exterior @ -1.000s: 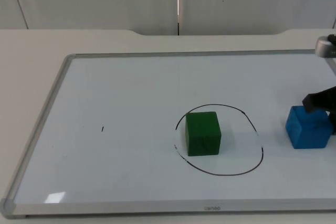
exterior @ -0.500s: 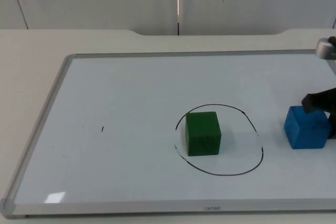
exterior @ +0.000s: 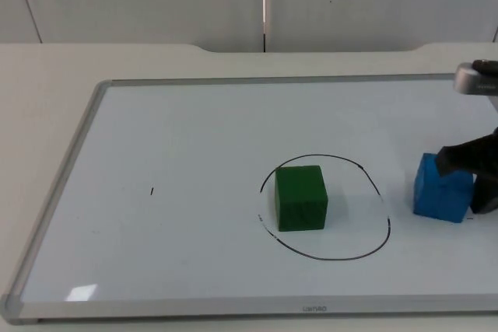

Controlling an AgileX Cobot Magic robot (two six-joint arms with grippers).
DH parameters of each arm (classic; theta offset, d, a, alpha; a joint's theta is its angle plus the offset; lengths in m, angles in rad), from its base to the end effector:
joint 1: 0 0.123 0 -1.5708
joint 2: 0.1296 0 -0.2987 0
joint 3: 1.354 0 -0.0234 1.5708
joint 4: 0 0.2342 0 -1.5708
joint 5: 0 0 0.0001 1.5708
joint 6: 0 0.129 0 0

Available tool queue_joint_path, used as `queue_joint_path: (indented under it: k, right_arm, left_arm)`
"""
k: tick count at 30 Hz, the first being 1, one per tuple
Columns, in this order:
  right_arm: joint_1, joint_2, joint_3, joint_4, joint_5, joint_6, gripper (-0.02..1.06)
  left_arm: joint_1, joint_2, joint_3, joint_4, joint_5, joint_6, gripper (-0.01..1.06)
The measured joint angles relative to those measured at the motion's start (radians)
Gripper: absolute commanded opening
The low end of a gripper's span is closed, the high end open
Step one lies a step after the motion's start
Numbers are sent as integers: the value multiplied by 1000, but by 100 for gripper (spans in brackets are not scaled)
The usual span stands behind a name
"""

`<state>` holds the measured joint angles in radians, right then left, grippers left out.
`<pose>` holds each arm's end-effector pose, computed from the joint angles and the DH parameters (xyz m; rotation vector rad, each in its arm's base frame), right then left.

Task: Push the two cubes into the marked area.

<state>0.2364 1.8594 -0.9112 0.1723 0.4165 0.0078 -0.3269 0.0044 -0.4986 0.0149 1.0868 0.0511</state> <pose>0.3182 0.0859 0.1106 -0.1160 2.8547 0.1831 0.0002 0.0017 0.2485 0.3898 2.0427 -0.1507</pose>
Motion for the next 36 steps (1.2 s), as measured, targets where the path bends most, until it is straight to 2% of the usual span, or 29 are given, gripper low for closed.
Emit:
queue_joint_path:
  k: [7, 21, 36]
  right_arm:
    - [48, 0, 0, 30, -33, 0, 0]
    - [48, 22, 0, 19, -73, 2, 0]
    - [48, 97, -8, 19, -225, 96, 0]
  left_arm:
    - [0, 0, 0, 0, 0, 0, 0]
    - [0, 0, 0, 0, 0, 0, 0]
    - [0, 0, 0, 0, 0, 0, 0]
